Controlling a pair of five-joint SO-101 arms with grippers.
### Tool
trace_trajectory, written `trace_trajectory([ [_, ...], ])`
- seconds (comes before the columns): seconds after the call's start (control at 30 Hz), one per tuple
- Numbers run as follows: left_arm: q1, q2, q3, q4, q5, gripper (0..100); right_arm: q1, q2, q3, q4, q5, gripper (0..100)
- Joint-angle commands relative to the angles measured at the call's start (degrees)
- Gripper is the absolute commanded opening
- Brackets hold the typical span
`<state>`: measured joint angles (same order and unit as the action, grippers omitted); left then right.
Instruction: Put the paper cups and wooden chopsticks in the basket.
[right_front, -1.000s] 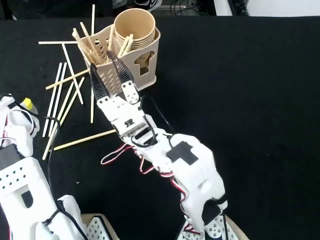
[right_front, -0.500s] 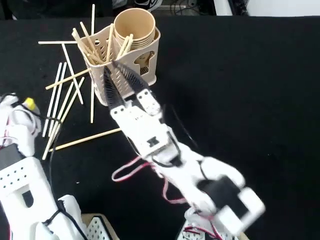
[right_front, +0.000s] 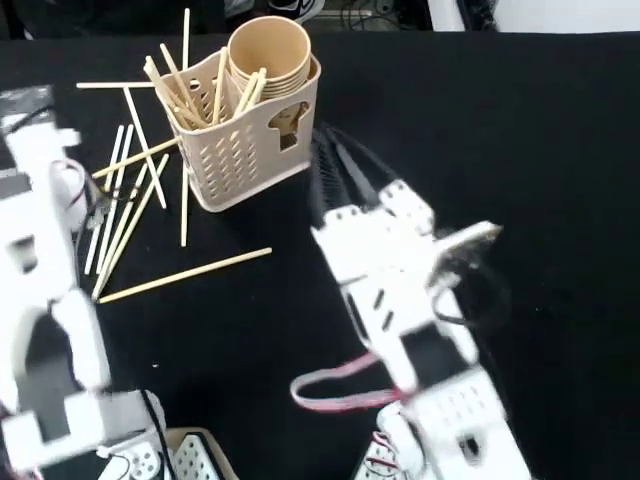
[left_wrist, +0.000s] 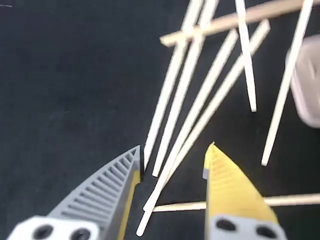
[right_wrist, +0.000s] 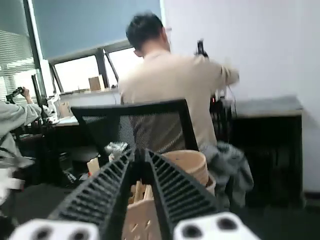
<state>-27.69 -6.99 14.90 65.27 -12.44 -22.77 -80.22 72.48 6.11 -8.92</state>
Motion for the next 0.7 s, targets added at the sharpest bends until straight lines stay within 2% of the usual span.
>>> trace_trajectory([
  [0.0, 2.8, 16.8, -19.2, 6.2, -5.5, 21, 1.1, -15.9, -4.3, 28.1, -0.5, 1.5],
  [0.13, 4.6, 29.3, -33.2, 10.1, -7.4, 21, 1.3, -22.4, 0.7, 34.3, -0.5, 1.5],
  [0.4, 6.9, 52.5, -63.7, 20.9, -9.3, 23, 1.3, -23.3, 13.4, 34.5, -0.2, 1.6],
  [0.6, 6.5, 68.8, -85.8, 28.4, -9.7, 23, 1.3, -23.3, 18.8, 29.3, -0.4, 1.6],
  [0.67, 6.5, 73.4, -91.6, 31.4, -12.4, 23, 1.3, -23.3, 20.3, 27.6, -0.4, 1.6],
])
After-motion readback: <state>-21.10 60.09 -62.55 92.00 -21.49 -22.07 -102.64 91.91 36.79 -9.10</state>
